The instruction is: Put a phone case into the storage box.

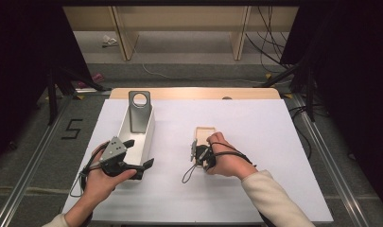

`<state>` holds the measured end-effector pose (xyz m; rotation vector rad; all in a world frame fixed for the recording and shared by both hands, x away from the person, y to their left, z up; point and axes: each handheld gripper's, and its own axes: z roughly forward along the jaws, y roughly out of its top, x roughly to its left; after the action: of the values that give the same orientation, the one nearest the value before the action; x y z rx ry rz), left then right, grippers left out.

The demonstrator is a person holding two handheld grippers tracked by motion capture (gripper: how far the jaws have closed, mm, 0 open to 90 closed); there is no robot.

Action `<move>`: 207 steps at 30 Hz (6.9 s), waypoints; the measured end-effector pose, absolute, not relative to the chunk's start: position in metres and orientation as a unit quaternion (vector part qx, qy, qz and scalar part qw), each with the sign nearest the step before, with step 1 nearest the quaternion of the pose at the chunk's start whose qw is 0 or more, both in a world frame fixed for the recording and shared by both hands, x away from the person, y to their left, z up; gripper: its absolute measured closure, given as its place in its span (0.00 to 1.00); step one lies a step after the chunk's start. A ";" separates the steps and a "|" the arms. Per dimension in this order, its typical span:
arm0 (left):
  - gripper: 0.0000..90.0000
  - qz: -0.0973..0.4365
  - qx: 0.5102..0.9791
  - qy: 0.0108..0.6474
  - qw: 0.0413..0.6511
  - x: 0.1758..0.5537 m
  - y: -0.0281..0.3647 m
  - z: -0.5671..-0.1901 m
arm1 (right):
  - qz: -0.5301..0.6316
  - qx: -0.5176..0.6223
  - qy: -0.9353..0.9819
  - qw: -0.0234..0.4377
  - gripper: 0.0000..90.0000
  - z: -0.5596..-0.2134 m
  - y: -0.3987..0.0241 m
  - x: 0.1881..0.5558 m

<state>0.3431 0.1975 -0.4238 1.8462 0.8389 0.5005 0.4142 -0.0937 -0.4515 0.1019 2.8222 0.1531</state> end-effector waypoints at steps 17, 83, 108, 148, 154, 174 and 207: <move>0.03 0.205 0.765 0.346 0.503 0.343 0.197 -0.424 | 0.040 0.034 0.987 0.149 0.59 -0.456 -0.089 0.413; 0.03 0.201 0.767 0.345 0.502 0.343 0.196 -0.425 | 0.097 0.012 0.989 0.113 0.97 -0.450 -0.095 0.409; 0.03 0.202 0.766 0.346 0.502 0.343 0.196 -0.425 | 0.303 0.053 0.946 0.097 0.97 -0.433 -0.144 0.404; 0.07 0.189 0.754 0.363 0.514 0.348 0.185 -0.411 | 0.371 0.027 0.924 0.092 0.98 -0.427 -0.158 0.361; 0.11 0.155 0.757 0.379 0.510 0.356 0.166 -0.396 | 0.375 0.027 0.922 0.093 0.98 -0.426 -0.158 0.357; 0.20 0.106 0.811 0.364 0.446 0.413 0.081 -0.370 | 0.380 0.015 0.919 0.102 0.98 -0.423 -0.155 0.349; 0.67 0.037 0.814 0.427 0.392 0.460 0.044 -0.384 | 0.368 -0.005 0.922 0.120 0.98 -0.421 -0.148 0.344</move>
<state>0.4600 0.0438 -0.3841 2.0664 1.0833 0.0946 0.3439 -0.1480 -0.4209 -0.0159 2.6954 1.0746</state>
